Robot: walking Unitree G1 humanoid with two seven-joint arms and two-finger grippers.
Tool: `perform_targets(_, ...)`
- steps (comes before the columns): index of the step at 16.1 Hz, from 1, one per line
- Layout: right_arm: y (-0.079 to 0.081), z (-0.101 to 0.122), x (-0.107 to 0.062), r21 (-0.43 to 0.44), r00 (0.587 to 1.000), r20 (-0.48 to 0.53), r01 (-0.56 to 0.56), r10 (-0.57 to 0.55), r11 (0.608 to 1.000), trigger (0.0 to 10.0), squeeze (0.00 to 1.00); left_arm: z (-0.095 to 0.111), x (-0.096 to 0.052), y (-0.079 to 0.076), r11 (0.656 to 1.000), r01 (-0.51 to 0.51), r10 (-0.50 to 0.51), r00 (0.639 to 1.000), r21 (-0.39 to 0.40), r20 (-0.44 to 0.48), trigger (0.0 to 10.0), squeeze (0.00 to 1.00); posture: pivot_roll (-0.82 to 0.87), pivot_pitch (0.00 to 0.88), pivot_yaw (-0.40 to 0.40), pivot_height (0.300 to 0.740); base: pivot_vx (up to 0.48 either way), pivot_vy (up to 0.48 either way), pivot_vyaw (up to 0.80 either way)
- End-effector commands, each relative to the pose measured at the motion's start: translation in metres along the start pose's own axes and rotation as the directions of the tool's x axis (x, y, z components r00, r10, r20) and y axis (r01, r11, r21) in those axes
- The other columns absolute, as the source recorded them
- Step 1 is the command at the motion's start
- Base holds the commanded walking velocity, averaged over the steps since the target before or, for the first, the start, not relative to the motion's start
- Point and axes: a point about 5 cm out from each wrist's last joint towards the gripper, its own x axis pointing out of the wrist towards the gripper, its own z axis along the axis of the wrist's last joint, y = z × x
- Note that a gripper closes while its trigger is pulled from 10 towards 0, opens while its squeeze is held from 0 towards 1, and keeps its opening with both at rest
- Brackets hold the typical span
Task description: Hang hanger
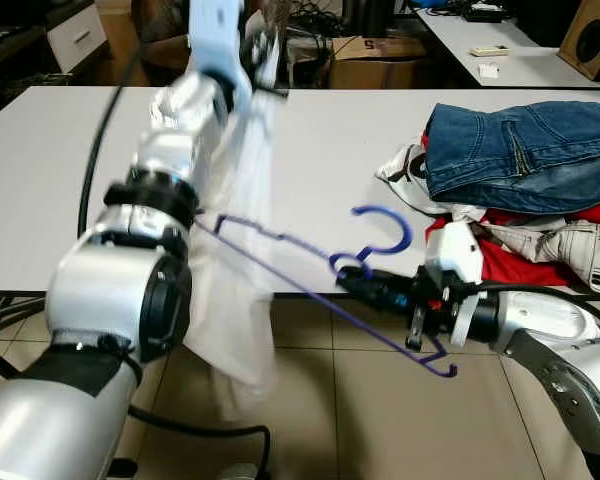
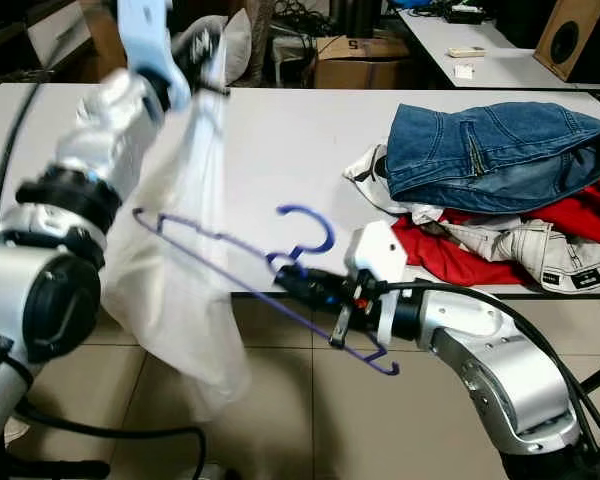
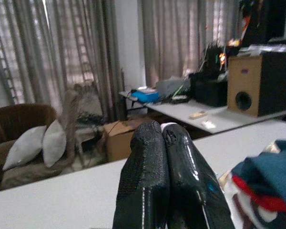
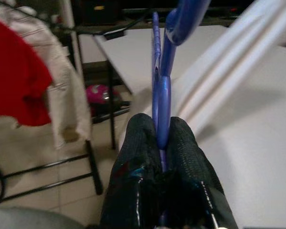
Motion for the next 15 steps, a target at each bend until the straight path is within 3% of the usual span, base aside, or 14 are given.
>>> perform_targets(1, 0.000, 0.001, 0.004, -0.020, 0.998, -0.022, -0.052, 0.052, 0.998, 10.0, 0.00, 0.019, 0.004, 0.001, 0.999, 0.018, -0.015, 0.998, -0.042, 0.056, 0.0, 0.00, -0.03, 0.000, 0.020, 0.740, 0.000, 0.000, 0.00)
perform_targets(4, -0.013, -0.006, 0.024, -0.045, 0.995, -0.084, -0.058, 0.054, 0.997, 10.0, 0.00, 0.068, 0.009, -0.003, 0.986, 0.125, -0.099, 0.972, -0.114, 0.212, 0.0, 0.00, -0.01, 0.002, 0.005, 0.740, 0.000, 0.000, 0.00)
perform_targets(6, -0.022, -0.006, 0.024, -0.079, 0.990, -0.129, -0.060, 0.049, 0.995, 10.0, 0.00, 0.099, 0.004, 0.003, 0.975, 0.164, -0.111, 0.945, -0.149, 0.308, 0.0, 0.00, -0.01, 0.006, -0.010, 0.740, 0.000, 0.000, 0.00)
perform_targets(11, -0.043, 0.007, 0.021, -0.156, 0.987, -0.154, -0.073, 0.049, 0.985, 10.0, 0.00, 0.115, -0.007, 0.013, 0.978, 0.186, -0.143, 0.928, -0.095, 0.345, 0.0, 0.00, 0.00, 0.007, -0.021, 0.740, 0.000, 0.000, 0.00)
perform_targets(13, -0.067, 0.021, 0.028, -0.273, 0.984, -0.180, -0.033, -0.017, 0.961, 10.0, 0.00, 0.122, -0.011, 0.016, 0.977, 0.194, -0.148, 0.919, -0.091, 0.365, 0.0, 0.00, 0.00, 0.008, -0.024, 0.740, 0.000, 0.000, 0.00)
perform_targets(15, -0.104, 0.053, 0.042, -0.460, 0.971, -0.148, 0.100, -0.187, 0.882, 10.0, 0.00, 0.137, -0.014, 0.020, 0.977, 0.192, -0.138, 0.902, -0.094, 0.409, 0.0, 0.00, -0.01, 0.009, -0.017, 0.740, 0.000, 0.000, 0.00)
